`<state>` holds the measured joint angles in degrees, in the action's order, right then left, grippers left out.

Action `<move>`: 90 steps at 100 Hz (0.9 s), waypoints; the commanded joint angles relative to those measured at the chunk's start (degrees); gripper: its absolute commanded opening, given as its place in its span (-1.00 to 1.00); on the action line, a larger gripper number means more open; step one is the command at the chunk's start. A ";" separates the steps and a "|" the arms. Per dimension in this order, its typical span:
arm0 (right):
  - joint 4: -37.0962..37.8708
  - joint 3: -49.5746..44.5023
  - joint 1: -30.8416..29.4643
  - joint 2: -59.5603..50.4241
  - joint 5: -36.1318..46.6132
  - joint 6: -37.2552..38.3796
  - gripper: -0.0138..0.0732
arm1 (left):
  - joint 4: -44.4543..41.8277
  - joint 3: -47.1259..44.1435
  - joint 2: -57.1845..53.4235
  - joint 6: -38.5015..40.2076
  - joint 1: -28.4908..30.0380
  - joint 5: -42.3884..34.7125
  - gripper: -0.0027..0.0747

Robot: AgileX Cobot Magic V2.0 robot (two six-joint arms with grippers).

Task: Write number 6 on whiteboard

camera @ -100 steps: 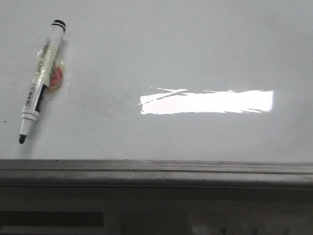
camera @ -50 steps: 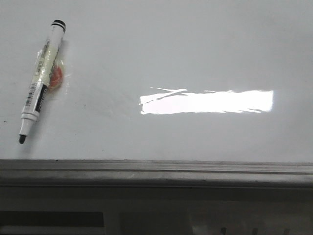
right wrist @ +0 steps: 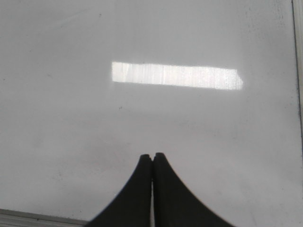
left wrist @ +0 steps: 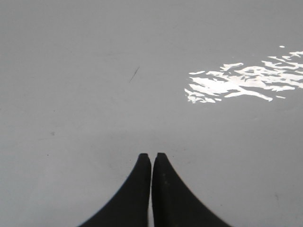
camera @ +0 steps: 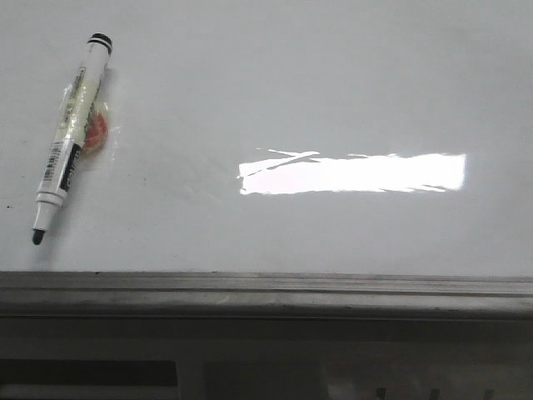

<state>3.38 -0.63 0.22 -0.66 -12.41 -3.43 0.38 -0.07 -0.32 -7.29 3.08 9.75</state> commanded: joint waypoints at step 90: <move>-11.86 14.52 -0.28 23.00 1.37 -0.45 -0.83 | 6.48 15.60 13.12 0.01 -0.02 -0.34 -0.77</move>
<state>-8.45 11.79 0.22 20.34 -14.38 -3.61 6.03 13.32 11.65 -7.29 3.08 15.20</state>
